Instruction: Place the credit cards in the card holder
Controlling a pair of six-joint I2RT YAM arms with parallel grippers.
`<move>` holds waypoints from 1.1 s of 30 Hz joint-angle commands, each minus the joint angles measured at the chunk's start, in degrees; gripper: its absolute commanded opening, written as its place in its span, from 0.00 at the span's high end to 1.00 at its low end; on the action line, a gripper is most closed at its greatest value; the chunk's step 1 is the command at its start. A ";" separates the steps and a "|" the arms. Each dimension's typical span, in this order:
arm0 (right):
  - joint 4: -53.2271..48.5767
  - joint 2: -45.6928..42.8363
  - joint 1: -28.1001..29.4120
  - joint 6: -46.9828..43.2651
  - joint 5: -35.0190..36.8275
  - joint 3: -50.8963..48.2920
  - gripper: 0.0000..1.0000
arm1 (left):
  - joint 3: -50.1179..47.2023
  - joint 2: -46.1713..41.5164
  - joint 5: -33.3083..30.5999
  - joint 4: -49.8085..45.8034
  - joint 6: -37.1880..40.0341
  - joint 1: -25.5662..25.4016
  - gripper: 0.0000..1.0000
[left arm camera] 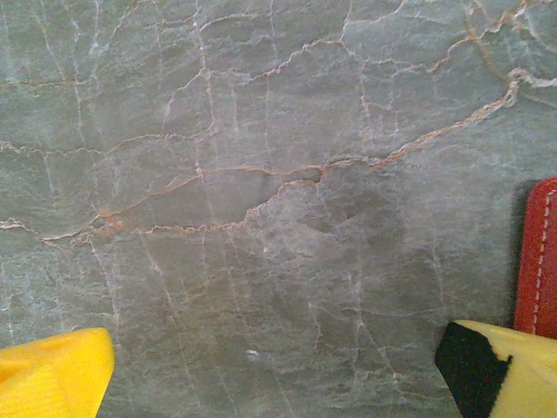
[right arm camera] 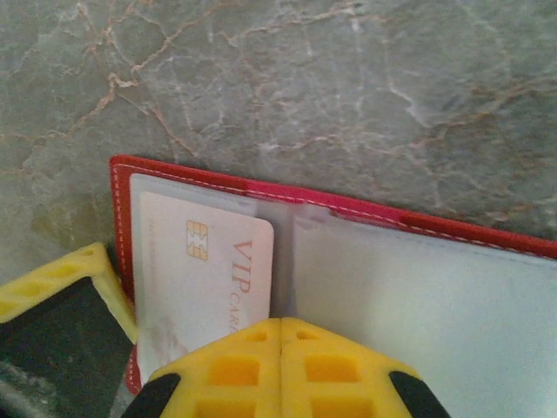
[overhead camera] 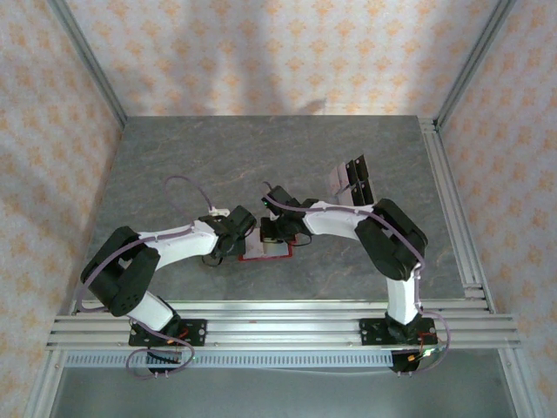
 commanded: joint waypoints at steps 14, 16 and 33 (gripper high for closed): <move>-0.96 -3.53 0.31 -0.74 3.83 -2.40 0.96 | -1.66 1.46 0.98 1.79 -0.60 -0.20 0.00; -1.07 -3.31 0.31 -0.73 3.67 -2.47 0.96 | -1.63 1.53 0.82 1.80 -0.60 -0.20 0.00; -0.93 1.29 0.75 -0.36 0.24 2.01 0.98 | -1.93 1.75 1.32 2.51 -0.60 -0.20 0.00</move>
